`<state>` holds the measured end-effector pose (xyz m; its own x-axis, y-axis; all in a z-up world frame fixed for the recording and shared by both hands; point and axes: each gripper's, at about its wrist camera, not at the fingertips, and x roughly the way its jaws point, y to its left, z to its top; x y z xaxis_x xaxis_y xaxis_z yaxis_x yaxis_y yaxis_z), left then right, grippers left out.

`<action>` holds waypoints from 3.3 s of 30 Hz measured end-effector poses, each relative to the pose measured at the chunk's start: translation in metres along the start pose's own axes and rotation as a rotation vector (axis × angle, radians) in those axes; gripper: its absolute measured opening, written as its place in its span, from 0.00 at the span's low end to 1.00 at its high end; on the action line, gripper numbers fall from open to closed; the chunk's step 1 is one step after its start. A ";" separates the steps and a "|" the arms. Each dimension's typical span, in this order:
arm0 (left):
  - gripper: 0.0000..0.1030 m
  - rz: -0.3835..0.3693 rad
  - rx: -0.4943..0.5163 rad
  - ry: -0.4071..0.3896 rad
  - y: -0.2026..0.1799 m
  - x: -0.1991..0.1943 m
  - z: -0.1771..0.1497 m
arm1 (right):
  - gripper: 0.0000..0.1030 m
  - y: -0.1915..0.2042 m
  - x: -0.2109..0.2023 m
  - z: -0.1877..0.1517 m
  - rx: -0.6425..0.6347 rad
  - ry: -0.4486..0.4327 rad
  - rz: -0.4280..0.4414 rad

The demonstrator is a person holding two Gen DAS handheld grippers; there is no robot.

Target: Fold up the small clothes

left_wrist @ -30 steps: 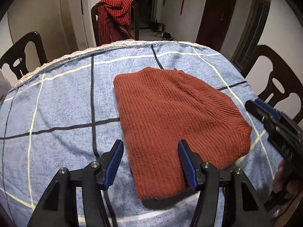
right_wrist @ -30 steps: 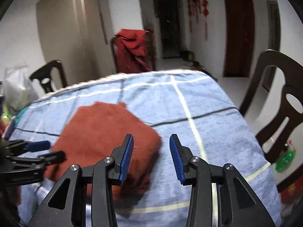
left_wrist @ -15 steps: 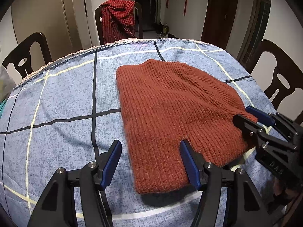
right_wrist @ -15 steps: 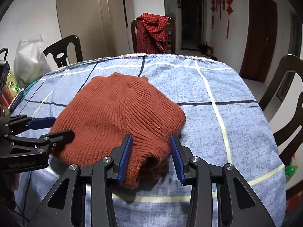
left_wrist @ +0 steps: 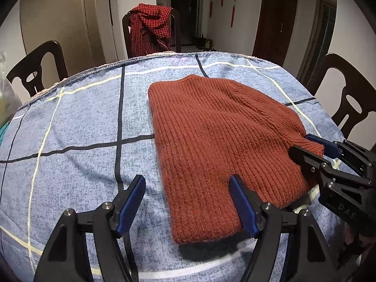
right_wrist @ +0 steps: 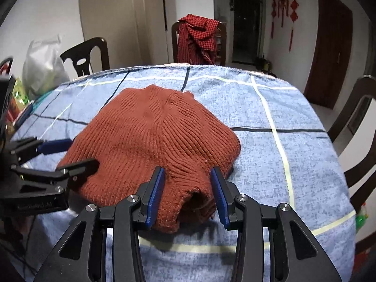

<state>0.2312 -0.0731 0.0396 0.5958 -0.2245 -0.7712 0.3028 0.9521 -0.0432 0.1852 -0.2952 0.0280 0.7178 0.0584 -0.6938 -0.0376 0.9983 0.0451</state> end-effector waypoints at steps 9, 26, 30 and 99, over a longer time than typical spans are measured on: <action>0.76 0.043 0.053 -0.045 -0.005 -0.007 -0.002 | 0.40 0.000 -0.006 0.008 -0.017 0.011 -0.001; 0.76 0.033 0.068 -0.051 -0.009 -0.005 -0.002 | 0.40 0.004 0.026 0.031 -0.013 0.052 0.031; 0.77 0.007 0.028 -0.027 -0.004 0.001 0.000 | 0.40 0.007 0.033 0.032 -0.037 0.060 0.018; 0.62 -0.421 -0.371 0.251 0.057 0.054 0.043 | 0.51 -0.066 0.053 0.022 0.454 0.246 0.467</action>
<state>0.3130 -0.0398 0.0228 0.2738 -0.5843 -0.7640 0.1683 0.8112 -0.5601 0.2412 -0.3585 0.0044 0.5165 0.5345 -0.6690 0.0287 0.7700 0.6374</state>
